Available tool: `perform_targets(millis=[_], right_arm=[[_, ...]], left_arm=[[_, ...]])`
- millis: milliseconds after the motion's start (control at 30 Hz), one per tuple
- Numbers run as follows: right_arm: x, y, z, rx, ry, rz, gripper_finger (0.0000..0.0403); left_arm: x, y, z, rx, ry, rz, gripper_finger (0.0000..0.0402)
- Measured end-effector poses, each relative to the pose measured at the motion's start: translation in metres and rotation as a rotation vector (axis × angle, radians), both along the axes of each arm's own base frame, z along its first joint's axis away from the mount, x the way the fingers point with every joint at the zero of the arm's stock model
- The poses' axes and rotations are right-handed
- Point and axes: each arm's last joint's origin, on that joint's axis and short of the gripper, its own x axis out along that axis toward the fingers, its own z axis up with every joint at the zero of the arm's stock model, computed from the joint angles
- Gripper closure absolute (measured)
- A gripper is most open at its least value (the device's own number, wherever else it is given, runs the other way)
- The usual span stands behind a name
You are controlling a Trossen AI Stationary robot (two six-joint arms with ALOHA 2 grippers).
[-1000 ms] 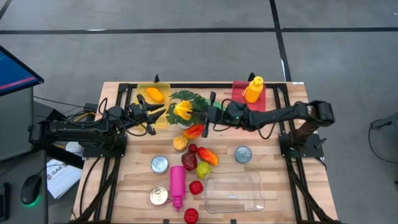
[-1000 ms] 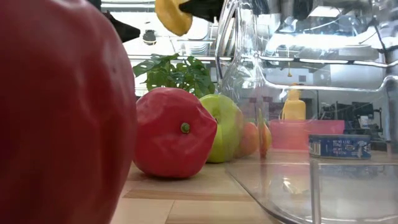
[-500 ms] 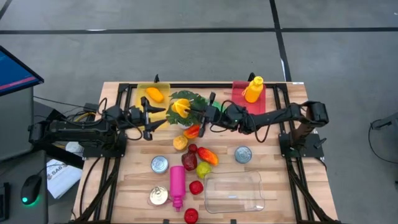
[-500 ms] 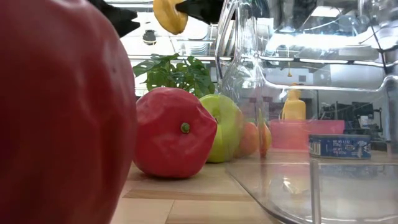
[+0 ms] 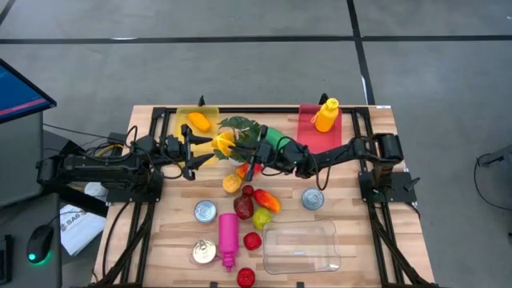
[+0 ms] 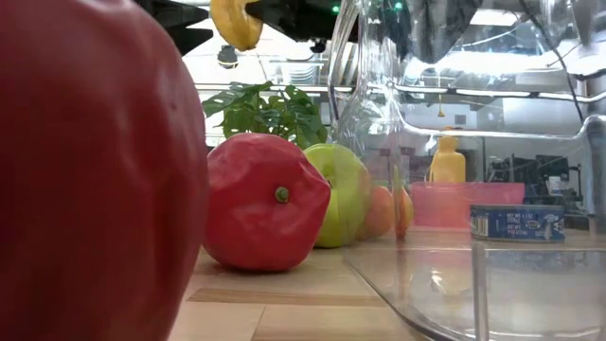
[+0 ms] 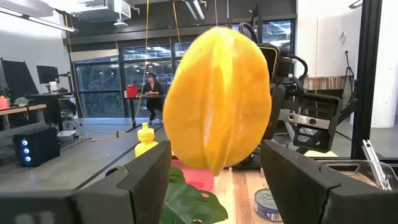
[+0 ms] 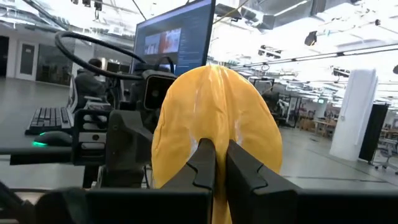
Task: Pick & Place Food Item
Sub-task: Put the yellow starfruit into the yellow bin
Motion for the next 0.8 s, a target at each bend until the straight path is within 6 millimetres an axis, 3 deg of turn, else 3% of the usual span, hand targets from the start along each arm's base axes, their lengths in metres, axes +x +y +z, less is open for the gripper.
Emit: perform_targets(millis=[267,800], right_arm=[[0.016,0.0,-0.002,-0.007,-0.006,-0.002,0.0392],[0.018,0.0,-0.004,0.0,0.034,-0.001,0.039]], left_arm=[[0.0,0.0,0.0,0.0,-0.001,0.001,0.0171],[0.002,0.0,0.0,0.001,-0.01,0.0,0.0227]])
